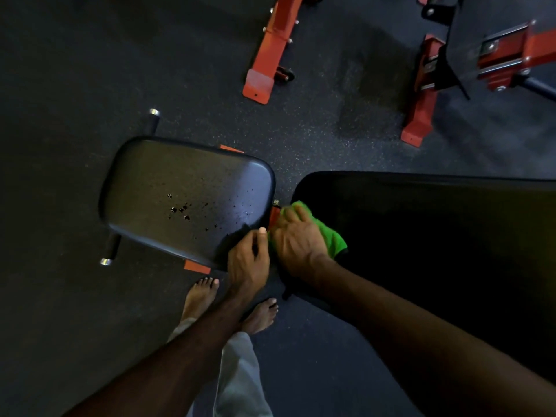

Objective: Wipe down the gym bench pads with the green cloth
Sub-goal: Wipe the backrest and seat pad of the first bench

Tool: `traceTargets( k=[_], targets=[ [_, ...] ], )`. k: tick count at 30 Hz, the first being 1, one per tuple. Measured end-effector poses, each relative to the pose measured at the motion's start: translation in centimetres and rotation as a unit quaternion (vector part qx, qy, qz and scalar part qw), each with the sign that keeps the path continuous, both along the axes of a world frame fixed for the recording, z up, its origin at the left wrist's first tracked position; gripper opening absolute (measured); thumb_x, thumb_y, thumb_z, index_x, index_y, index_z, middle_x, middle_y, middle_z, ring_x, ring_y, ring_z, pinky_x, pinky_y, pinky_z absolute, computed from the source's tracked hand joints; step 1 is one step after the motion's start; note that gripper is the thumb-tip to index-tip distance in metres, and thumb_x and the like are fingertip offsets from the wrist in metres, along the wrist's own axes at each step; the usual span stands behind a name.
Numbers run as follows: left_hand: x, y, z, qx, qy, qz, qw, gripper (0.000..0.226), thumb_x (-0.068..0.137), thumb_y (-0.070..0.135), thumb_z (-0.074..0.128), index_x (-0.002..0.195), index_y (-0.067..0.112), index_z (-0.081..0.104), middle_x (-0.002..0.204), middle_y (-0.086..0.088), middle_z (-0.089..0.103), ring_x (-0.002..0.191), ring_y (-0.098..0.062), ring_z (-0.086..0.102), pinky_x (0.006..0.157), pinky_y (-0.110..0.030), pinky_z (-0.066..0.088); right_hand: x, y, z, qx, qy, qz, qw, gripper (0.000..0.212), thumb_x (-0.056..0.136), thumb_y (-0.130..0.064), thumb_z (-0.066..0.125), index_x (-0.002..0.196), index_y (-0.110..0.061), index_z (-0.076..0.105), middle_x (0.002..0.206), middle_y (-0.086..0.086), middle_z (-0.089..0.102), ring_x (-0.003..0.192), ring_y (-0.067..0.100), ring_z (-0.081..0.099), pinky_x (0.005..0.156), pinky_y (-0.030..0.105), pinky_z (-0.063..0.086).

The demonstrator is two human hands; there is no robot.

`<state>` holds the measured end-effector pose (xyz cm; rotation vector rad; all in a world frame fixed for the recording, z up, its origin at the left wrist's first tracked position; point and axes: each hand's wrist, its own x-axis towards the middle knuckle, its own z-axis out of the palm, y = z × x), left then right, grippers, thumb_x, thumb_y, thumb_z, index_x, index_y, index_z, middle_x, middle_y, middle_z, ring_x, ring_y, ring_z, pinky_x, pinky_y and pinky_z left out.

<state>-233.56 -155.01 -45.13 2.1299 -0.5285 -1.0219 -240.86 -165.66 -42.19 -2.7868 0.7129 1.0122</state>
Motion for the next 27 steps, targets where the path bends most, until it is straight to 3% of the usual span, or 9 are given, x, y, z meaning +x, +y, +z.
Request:
traceTargets(
  k=[4,6,9,12,14,16,19,23,27],
  targets=[
    [0.1,0.0,-0.7,0.015,0.024,-0.025,0.999,0.034,0.108,0.039,0.048,0.11,0.014,0.071,0.102,0.0,0.068,0.095,-0.018,0.062,0.08,-0.031,0.046,-2.0,2.9,0.0,0.097,-0.004,0.063,0.993,0.047,0.096,-0.049,0.058,0.134,-0.02,0.062,0.135,0.007,0.062,0.127,0.028,0.051,0.121,0.047,0.026],
    [0.3,-0.3,-0.5,0.02,0.062,-0.052,0.997,0.036,0.107,0.042,0.048,0.121,0.017,0.071,0.113,0.0,0.069,0.102,-0.017,0.062,0.083,-0.029,0.048,-1.7,1.8,0.4,0.095,-0.013,0.016,0.995,0.06,0.091,-0.054,0.066,0.138,-0.018,0.058,0.135,0.006,0.061,0.129,0.026,0.052,0.121,0.044,0.027],
    [0.2,-0.7,0.4,0.016,0.13,-0.065,0.989,0.037,0.108,0.044,0.047,0.128,0.022,0.068,0.115,0.004,0.066,0.104,-0.011,0.058,0.079,-0.022,0.044,-2.6,3.0,0.6,0.045,-0.01,0.008,0.999,0.064,0.096,-0.051,0.06,0.149,-0.017,0.05,0.153,0.011,0.049,0.144,0.03,0.039,0.127,0.05,0.017],
    [0.3,-1.1,1.0,0.009,0.167,-0.067,0.984,0.038,0.102,0.055,0.049,0.118,0.03,0.072,0.117,0.002,0.072,0.108,-0.017,0.065,0.095,-0.038,0.052,-4.8,5.3,1.8,0.071,-0.012,0.071,0.995,0.042,0.095,-0.042,0.054,0.131,-0.025,0.067,0.141,0.005,0.061,0.137,0.031,0.045,0.126,0.053,0.018],
    [0.5,-0.9,1.2,0.011,0.185,-0.076,0.98,0.047,0.087,0.074,0.043,0.105,0.041,0.071,0.114,0.004,0.073,0.107,-0.017,0.068,0.097,-0.044,0.053,-6.0,6.3,2.7,0.088,-0.01,0.089,0.992,0.035,0.094,-0.034,0.048,0.117,-0.027,0.072,0.128,0.002,0.066,0.131,0.03,0.049,0.124,0.052,0.021],
    [0.5,-0.7,1.0,0.019,0.209,-0.091,0.973,0.051,0.078,0.082,0.037,0.1,0.047,0.067,0.117,0.003,0.072,0.108,-0.018,0.067,0.099,-0.047,0.053,-6.6,6.6,3.6,0.089,-0.014,0.1,0.991,0.029,0.093,-0.026,0.052,0.111,-0.024,0.074,0.129,0.004,0.066,0.131,0.031,0.05,0.123,0.053,0.025],
    [0.6,-0.3,2.0,0.033,0.222,-0.128,0.966,0.043,0.094,0.069,0.039,0.104,0.04,0.069,0.112,0.003,0.074,0.106,-0.019,0.069,0.1,-0.05,0.053,-7.7,6.8,4.7,0.119,0.0,0.112,0.987,0.02,0.086,-0.024,0.061,0.1,-0.022,0.076,0.122,0.005,0.07,0.125,0.03,0.054,0.119,0.049,0.032],
    [1.0,0.6,2.8,0.03,0.241,-0.143,0.959,0.034,0.11,0.04,0.042,0.109,0.023,0.072,0.103,0.002,0.073,0.1,-0.019,0.07,0.097,-0.043,0.055,-7.7,6.6,6.9,0.178,0.036,0.103,0.978,0.018,0.077,-0.038,0.069,0.086,-0.023,0.072,0.099,0.002,0.071,0.105,0.028,0.062,0.105,0.044,0.041],
    [2.5,1.0,3.4,0.03,0.236,-0.133,0.962,0.03,0.108,0.036,0.049,0.109,0.019,0.074,0.098,0.005,0.075,0.097,-0.018,0.071,0.097,-0.044,0.056,-5.5,5.5,8.7,0.187,-0.059,-0.11,0.974,0.048,0.077,-0.065,0.056,0.098,-0.025,0.072,0.104,-0.004,0.071,0.104,0.021,0.064,0.093,0.034,0.044]
  ],
)
